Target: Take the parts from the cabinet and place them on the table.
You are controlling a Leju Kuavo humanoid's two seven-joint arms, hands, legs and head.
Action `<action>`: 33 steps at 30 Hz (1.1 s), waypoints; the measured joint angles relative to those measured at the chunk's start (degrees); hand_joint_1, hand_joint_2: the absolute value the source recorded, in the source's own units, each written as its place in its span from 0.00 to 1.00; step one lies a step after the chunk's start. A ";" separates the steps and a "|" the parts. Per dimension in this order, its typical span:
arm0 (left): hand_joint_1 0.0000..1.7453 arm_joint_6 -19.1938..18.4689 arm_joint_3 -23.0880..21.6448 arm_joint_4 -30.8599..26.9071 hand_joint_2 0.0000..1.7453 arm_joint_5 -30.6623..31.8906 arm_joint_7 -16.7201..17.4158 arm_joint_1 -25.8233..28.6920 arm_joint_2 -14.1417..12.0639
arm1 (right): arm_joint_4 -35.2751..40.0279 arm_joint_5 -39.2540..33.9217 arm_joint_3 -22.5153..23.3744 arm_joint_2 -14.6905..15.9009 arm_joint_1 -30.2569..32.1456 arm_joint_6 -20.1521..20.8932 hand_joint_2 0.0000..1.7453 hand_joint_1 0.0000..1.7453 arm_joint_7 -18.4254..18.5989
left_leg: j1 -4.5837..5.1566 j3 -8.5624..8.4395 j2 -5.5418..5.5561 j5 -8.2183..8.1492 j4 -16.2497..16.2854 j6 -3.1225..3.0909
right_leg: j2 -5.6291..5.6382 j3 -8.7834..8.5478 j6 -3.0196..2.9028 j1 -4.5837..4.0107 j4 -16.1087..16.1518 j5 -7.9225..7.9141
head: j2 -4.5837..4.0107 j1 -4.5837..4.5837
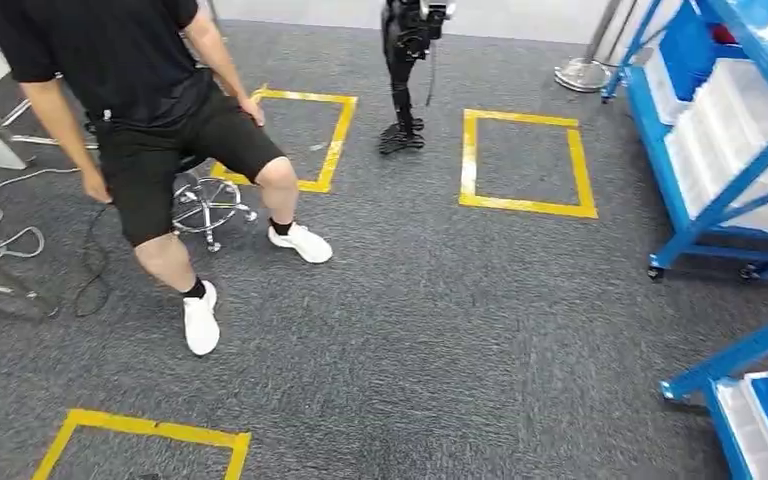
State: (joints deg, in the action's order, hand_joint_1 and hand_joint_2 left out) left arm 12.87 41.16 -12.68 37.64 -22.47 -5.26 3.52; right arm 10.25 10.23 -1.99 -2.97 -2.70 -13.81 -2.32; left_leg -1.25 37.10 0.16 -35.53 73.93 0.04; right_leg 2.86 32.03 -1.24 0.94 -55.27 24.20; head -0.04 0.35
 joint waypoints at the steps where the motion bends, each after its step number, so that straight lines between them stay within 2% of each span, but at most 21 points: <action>1: 0.00 -0.22 0.00 0.00 0.00 0.00 -0.11 0.00 0.00 | 0.00 0.07 0.00 0.02 0.08 0.00 0.00 0.00 0.00 | -0.12 -1.78 0.15 2.42 -3.58 -0.07 | 0.85 -0.01 0.05 0.00 -0.16 -0.04 | 0.00 0.02; 3: 0.00 -0.31 0.00 0.00 0.00 -0.02 -0.24 0.00 0.00 | 0.00 0.09 0.00 0.02 0.05 0.00 0.00 0.00 0.02 | -0.47 -6.35 2.13 7.09 -12.80 -0.24 | 2.35 0.07 0.12 0.01 -0.64 -0.04 | 0.02 -0.02; 4: 0.00 -0.39 0.00 0.00 0.00 -0.05 -0.35 0.03 -0.07 | 0.00 0.22 0.00 -0.04 -0.09 0.00 0.00 0.00 0.04 | -0.52 -7.40 5.29 6.87 -15.53 -0.29 | 3.02 0.53 0.43 -0.47 -1.11 -0.08 | 0.00 -0.04; 8: 0.00 -0.39 -0.04 -0.02 0.00 0.02 -0.55 -0.26 -0.09 | 0.00 0.46 0.00 -0.07 0.15 0.00 0.00 0.00 0.17 | 0.46 -7.15 2.46 7.89 -16.27 -2.09 | 5.40 2.10 2.63 -0.21 -0.44 -1.14 | 0.02 0.02; 9: 0.00 -0.39 -0.04 -0.02 0.00 0.02 -0.57 -0.30 -0.07 | -0.02 0.48 0.00 -0.02 0.16 0.00 0.00 0.00 0.24 | -0.16 -7.39 1.60 8.89 -17.41 -2.69 | 3.50 2.43 2.49 -0.32 -1.47 -0.88 | 0.00 0.18; 10: 0.00 -0.39 -0.07 -0.02 0.00 0.09 -0.57 -0.30 -0.07 | -0.02 0.52 0.00 0.04 0.09 0.00 0.00 0.00 0.26 | 0.17 -7.51 1.05 9.17 -18.04 -3.21 | 0.13 3.65 2.15 -0.45 -3.44 0.68 | 0.00 0.22; 12: 0.00 -0.39 -0.04 -0.02 0.00 0.09 -0.57 -0.21 -0.15 | -0.02 0.55 -0.02 -0.02 -0.20 0.00 0.00 0.00 0.28 | 0.39 -7.08 -0.64 9.46 -18.06 -3.49 | -1.82 7.64 1.56 -0.20 -11.53 4.83 | 0.00 0.55; 14: 0.00 -0.43 -0.04 -0.02 0.00 0.09 -0.55 -0.16 -0.22 | -0.02 0.55 -0.02 -0.04 -0.16 0.00 0.00 0.00 0.28 | 0.54 -6.69 -2.49 9.57 -18.04 -3.37 | -2.20 10.99 2.13 0.35 -19.34 7.52 | 0.00 0.50; 15: 0.00 -0.52 -0.04 -0.02 0.00 0.11 -0.48 -0.16 -0.22 | -0.02 0.55 -0.02 -0.02 -0.03 0.00 0.00 0.00 0.28 | 0.54 -6.61 -3.37 9.62 -18.03 -3.28 | -2.32 10.40 2.75 0.62 -18.89 7.13 | 0.00 0.48; 17: 0.00 -0.72 -0.04 -0.02 0.00 0.20 -0.41 -0.17 -0.22 | -0.02 0.57 -0.02 0.07 0.04 -0.04 0.00 0.00 0.28 | 0.46 -6.56 -4.76 9.65 -17.96 -2.90 | -3.10 5.56 4.15 1.10 -11.32 4.50 | 0.02 0.59; 18: 0.00 -0.74 -0.04 -0.02 0.00 0.35 -0.39 -0.19 -0.20 | -0.02 0.57 -0.02 0.18 -0.03 -0.07 0.00 0.00 0.28 | 0.40 -6.65 -5.47 9.57 -17.88 -2.46 | -4.70 1.84 4.76 1.43 -5.21 2.96 | 0.00 0.57; 19: 0.00 -0.76 -0.07 -0.02 0.00 0.50 -0.39 -0.21 -0.24 | 0.00 0.59 -0.02 0.13 -0.20 -0.09 0.00 0.00 0.28 | 0.72 -6.74 -6.06 9.35 -17.61 -1.94 | -8.30 -0.69 4.78 1.42 -1.35 2.61 | 0.02 0.61; 20: 0.00 -0.76 -0.07 -0.02 0.00 0.52 -0.37 -0.16 -0.39 | 0.00 0.68 -0.02 0.00 -0.53 -0.09 0.00 0.00 0.28 | 1.03 -6.49 -6.75 8.85 -17.10 -1.26 | -8.22 -0.92 4.09 0.59 -0.81 2.31 | 0.02 0.81; 23: 0.00 -0.83 -0.07 -0.02 0.00 0.55 -0.31 -0.70 -0.42 | -0.02 0.79 -0.04 0.00 -0.21 -0.09 0.00 0.00 0.35 | 0.59 -7.23 -8.67 8.84 -17.27 -0.54 | -5.86 0.11 2.74 0.34 -0.87 2.17 | 0.00 0.04; 24: 0.00 -1.00 -0.07 -0.02 0.00 0.55 -0.24 -0.83 -0.28 | 0.00 0.79 -0.04 0.13 -0.30 -0.09 0.00 0.00 0.37 | -0.06 -7.07 -7.94 8.38 -17.00 0.11 | -5.12 -0.79 2.01 1.08 -0.61 1.90 | 0.00 0.13; 25: 0.00 -1.53 -0.07 -0.02 0.00 0.55 -0.28 -0.89 -0.33 | -0.02 0.79 -0.04 0.13 -0.20 -0.11 0.00 0.00 0.37 | -0.34 -6.53 -4.11 6.65 -15.04 0.42 | -4.45 -0.75 1.67 1.10 -0.60 1.78 | 0.00 -0.09; 26: 0.00 -1.99 -0.09 0.00 0.00 0.52 -0.35 -0.82 -0.31 | -0.02 0.74 -0.04 0.20 -0.24 -0.15 0.00 0.00 0.48 | -0.39 -5.09 -1.92 4.22 -11.58 0.31 | -3.87 -0.69 1.04 0.86 -0.66 1.60 | 0.02 -0.13; 28: 0.00 -2.34 -0.09 0.00 0.00 0.20 -0.37 -0.50 -0.39 | -0.02 0.79 -0.04 0.11 -0.48 -0.18 0.00 0.00 0.44 | -0.38 -0.77 -0.29 -0.35 -2.18 0.19 | -2.21 -0.53 0.55 0.32 -0.68 1.45 | 0.00 -0.24; 29: 0.00 -2.60 -0.09 0.00 0.00 0.09 -0.37 -0.47 -0.37 | -0.02 0.79 -0.04 0.11 -0.41 -0.17 0.00 0.00 0.44 | -0.37 1.22 -0.11 -1.28 1.65 0.02 | -1.16 -0.51 0.36 -0.02 -0.70 1.34 | 0.00 -0.26; 31: 0.00 -2.71 -0.09 0.02 0.00 0.07 -0.37 -0.48 -0.37 | -0.02 0.79 -0.04 0.13 -0.25 -0.24 0.00 0.00 0.44 | -0.36 1.07 -0.07 1.26 0.15 -0.52 | 0.52 -0.65 0.36 -0.35 -0.74 1.34 | 0.02 -0.24; 33: 0.00 -2.73 -0.09 0.02 0.00 0.07 -0.37 -0.49 -0.39 | -0.02 0.76 -0.04 0.11 -0.20 -0.37 0.00 0.00 0.44 | -0.18 -3.24 1.15 6.99 -9.34 -1.50 | 2.30 -1.05 0.37 -0.49 -0.75 1.33 | 0.00 -0.22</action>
State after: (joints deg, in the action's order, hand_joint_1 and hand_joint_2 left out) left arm 10.14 41.07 -12.66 37.70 -22.84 -5.75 3.13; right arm 10.23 10.99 -2.03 -2.86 -2.89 -14.19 -1.88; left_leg -1.43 33.86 1.31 -28.54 64.59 -1.46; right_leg 5.16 30.98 -0.87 0.45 -56.02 25.53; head -0.04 0.13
